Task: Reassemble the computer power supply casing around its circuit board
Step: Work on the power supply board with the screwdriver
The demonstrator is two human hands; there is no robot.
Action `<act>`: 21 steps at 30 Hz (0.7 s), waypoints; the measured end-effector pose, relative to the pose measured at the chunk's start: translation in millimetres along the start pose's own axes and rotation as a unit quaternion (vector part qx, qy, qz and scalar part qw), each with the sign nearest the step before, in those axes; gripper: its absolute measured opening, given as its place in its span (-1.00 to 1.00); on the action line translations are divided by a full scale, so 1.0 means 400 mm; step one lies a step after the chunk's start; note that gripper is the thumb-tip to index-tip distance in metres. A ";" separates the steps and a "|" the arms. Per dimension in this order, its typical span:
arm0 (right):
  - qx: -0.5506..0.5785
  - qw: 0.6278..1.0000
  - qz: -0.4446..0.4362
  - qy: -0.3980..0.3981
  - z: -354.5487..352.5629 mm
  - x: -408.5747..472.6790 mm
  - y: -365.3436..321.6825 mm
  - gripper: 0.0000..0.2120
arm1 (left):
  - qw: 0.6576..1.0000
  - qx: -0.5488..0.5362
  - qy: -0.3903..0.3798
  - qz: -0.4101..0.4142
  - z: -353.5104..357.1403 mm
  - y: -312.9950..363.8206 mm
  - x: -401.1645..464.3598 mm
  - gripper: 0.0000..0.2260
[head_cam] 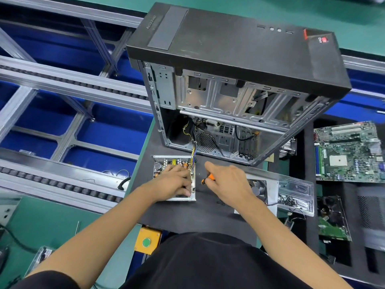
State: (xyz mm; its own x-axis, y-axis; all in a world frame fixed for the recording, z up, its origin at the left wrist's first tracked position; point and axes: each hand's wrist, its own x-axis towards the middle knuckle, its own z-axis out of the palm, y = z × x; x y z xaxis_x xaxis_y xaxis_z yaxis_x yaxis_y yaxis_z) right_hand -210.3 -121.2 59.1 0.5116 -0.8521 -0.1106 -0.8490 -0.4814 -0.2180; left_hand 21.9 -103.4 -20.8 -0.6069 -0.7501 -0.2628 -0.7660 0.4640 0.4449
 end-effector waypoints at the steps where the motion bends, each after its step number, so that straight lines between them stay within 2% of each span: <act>1: 0.002 1.000 -0.002 -0.003 0.001 0.001 -0.001 -0.84 | 1.000 0.003 -0.001 -0.001 0.001 0.000 0.001 -0.73; 15: 0.004 0.999 -0.042 -0.029 0.023 0.010 -0.007 -0.63 | 1.000 0.006 0.002 0.000 0.005 -0.001 0.005 -0.72; 21: 0.001 0.998 -0.042 -0.037 0.029 0.012 -0.007 -0.64 | 1.000 0.004 0.015 0.007 0.010 -0.006 0.004 -0.73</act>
State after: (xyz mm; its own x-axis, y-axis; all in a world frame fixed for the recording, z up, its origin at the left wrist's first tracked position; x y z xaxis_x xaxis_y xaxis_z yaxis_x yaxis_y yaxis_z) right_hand -204.1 -121.4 47.9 0.5897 -0.7909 -0.1638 -0.8023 -0.5503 -0.2312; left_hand 21.8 -104.0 -25.6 -0.6108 -0.7572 -0.2315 -0.7595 0.4777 0.4415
